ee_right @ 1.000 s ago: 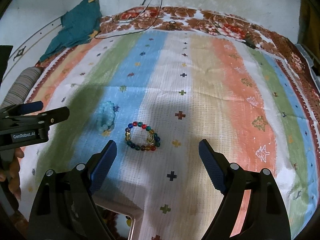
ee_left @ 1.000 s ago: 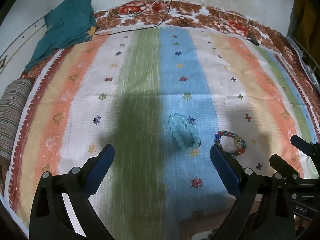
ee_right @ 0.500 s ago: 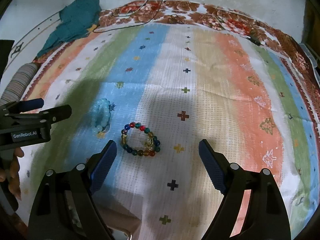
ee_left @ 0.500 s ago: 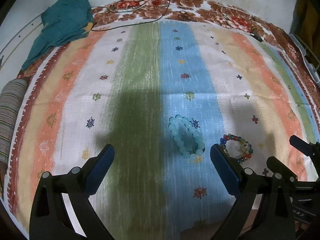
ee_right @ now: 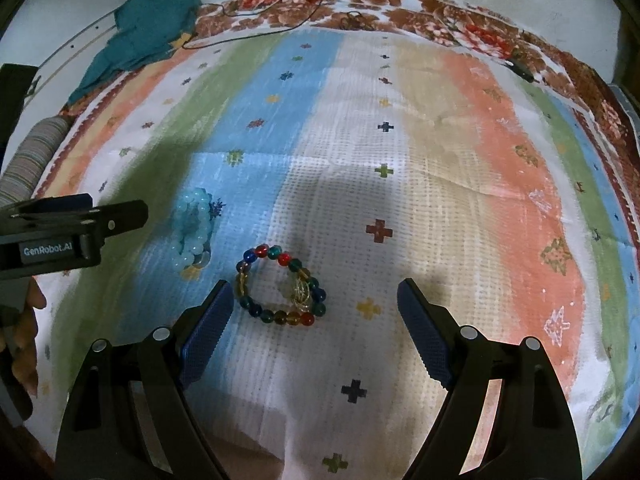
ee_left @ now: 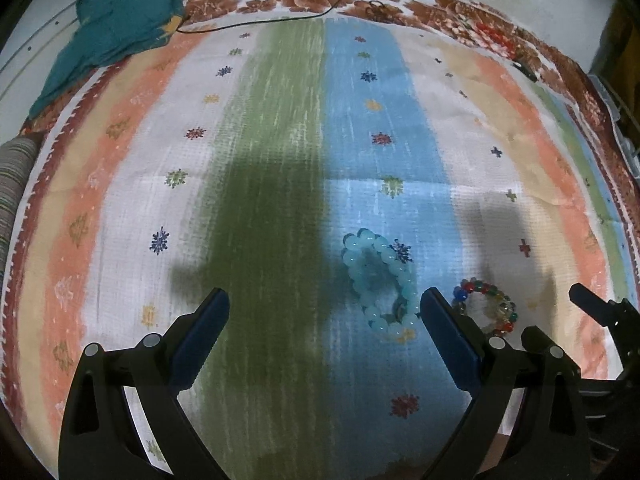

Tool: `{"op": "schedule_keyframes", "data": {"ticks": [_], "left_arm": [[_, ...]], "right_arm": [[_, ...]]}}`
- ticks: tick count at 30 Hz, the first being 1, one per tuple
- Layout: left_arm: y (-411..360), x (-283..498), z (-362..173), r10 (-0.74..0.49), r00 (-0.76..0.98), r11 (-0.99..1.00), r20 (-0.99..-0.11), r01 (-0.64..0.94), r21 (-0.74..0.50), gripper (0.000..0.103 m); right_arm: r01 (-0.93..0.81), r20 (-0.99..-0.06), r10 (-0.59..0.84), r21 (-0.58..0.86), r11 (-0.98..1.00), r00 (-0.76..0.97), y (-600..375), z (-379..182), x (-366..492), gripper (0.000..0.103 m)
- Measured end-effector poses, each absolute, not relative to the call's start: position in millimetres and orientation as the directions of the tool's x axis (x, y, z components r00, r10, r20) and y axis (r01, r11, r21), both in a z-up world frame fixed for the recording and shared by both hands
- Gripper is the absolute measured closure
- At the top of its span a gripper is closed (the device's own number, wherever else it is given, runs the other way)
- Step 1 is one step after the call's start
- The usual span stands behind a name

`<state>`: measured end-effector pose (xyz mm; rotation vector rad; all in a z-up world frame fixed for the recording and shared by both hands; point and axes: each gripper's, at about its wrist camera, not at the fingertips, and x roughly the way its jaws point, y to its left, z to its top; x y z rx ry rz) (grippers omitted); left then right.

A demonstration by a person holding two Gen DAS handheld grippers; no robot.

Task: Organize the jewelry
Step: 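Grasp the pale aqua bracelet with the left tool while the right tool grasps the multicolour bracelet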

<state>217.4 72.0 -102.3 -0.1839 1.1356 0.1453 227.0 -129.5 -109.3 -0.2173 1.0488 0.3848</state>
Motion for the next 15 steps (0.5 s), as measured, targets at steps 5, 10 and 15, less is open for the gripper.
{"op": "schedule_keyframes", "data": {"ticks": [5,10,15], "left_arm": [[73,222,-111,0.035,0.397,0.978,-0.917,-0.201,-0.050,0.010],[75,228,-121,0.043,0.377,0.978,-0.925,-0.203,-0.037,0.013],[75,235,-124,0.047,0.379,0.981,-0.924,-0.190,-0.028,0.014]], "right_arm": [[-0.411,-0.883,0.191,-0.002,0.912,0.428,-127,-121,234,0.019],[-0.406,-0.888,0.194,0.009,0.914,0.417,-125,-128,242,0.019],[-0.423,-0.889,0.201,0.009,0.906,0.411,-118,-132,246,0.019]]}}
